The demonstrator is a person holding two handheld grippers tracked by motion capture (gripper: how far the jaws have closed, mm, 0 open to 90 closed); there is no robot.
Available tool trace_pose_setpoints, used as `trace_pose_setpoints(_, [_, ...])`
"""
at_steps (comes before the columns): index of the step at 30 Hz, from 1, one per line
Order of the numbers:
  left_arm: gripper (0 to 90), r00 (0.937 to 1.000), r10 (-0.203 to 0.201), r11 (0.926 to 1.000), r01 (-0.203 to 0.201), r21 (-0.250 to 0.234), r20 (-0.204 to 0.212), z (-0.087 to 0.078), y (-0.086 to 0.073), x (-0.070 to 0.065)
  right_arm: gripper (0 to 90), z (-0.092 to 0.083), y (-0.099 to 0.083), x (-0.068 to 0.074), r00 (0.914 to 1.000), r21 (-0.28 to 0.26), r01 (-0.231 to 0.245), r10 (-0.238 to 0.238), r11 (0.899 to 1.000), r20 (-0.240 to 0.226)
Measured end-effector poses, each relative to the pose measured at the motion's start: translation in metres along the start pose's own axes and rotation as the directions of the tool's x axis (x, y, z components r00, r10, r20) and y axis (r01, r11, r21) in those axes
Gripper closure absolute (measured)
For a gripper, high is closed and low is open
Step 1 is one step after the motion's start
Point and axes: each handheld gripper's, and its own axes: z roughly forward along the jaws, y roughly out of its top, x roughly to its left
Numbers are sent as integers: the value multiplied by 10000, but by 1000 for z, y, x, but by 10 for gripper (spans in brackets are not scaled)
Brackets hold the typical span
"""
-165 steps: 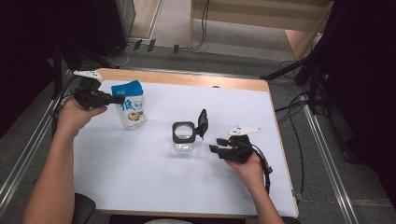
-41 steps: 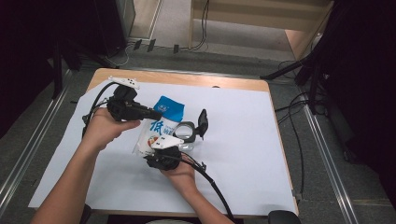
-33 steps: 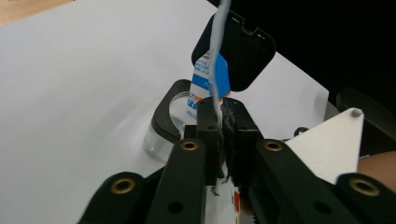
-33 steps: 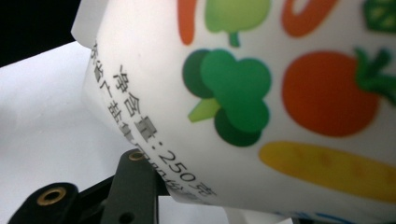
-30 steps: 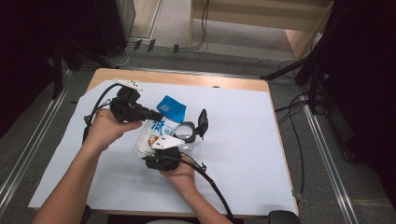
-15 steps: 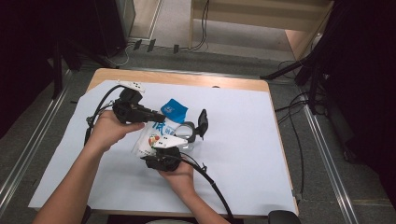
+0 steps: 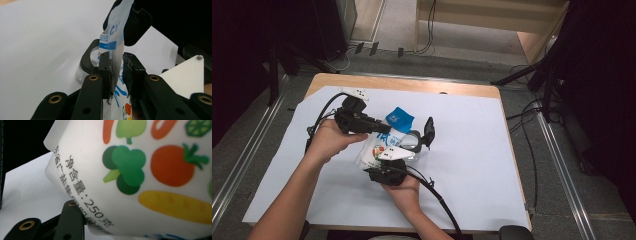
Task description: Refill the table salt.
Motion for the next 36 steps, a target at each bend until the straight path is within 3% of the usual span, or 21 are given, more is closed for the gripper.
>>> trace_pose_setpoints(11, [775, 9990, 45, 9996, -33, 265, -435, -2, 1, -1, 603, -3, 0, -1, 9999, -76, 140, -139, 9999, 83])
trace_pose_setpoints(15, [792, 9992, -38, 9989, 57, 475, -404, -2, 1, 0, 604, -3, 0, 0, 9996, -51, 239, -239, 9997, 120])
trace_pose_setpoints(22, [880, 9976, 67, 9989, -35, 475, -688, 7, 4, -4, 605, -4, 2, 0, 10000, -102, -44, 43, 9999, -69])
trace_pose_setpoints(27, [896, 9975, 67, 9985, -28, 543, -710, 13, 5, -5, 589, -4, 3, -1, 9999, -43, -82, 82, 10000, -124])
trace_pose_setpoints(36, [895, 9968, 125, 9984, -80, 561, -795, 24, 7, -7, 605, -6, 7, -2, 9962, -161, -790, 783, 9967, -392])
